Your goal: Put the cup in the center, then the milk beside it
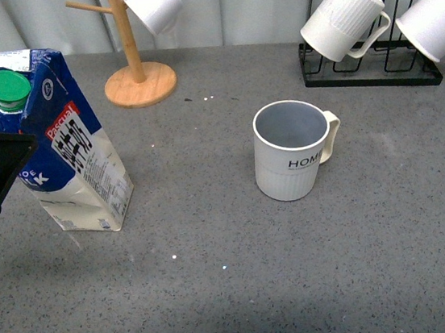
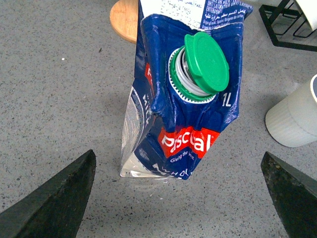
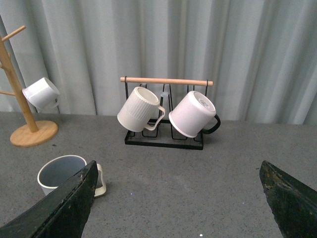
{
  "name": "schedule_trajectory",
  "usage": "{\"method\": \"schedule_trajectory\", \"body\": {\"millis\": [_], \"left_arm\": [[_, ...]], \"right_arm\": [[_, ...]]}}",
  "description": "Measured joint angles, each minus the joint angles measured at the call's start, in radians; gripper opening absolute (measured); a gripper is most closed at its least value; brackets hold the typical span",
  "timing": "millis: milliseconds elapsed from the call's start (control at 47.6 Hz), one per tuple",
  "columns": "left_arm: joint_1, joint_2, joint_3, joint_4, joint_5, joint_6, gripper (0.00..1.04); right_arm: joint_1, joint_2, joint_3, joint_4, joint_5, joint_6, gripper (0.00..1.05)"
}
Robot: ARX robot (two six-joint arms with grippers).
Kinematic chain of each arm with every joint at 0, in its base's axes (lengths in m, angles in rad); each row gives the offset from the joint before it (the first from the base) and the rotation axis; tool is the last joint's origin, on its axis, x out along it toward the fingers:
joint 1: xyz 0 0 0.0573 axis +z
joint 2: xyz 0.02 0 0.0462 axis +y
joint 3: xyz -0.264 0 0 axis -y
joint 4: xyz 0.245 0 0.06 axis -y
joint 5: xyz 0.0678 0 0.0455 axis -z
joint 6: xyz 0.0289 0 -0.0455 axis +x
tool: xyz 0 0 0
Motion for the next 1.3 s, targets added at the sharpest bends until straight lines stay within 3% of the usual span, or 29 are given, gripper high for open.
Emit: {"method": "schedule_trajectory", "body": {"millis": [651,1134,1302], "left_arm": [[-0.019,0.177,0.111,0.043,-0.034,-0.012,0.97],[-0.021,0.182,0.113,0.043,-0.034,-0.016,0.21],[-0.045,0.158,0.113,0.04,-0.05,-0.032,0.04]], "right_arm": [[0.0,0.0,0.0,0.0,0.0,0.0,0.95],[0.0,0.0,0.0,0.0,0.0,0.0,0.95],[0.0,0.0,0.0,0.0,0.0,0.0,0.95]]}}
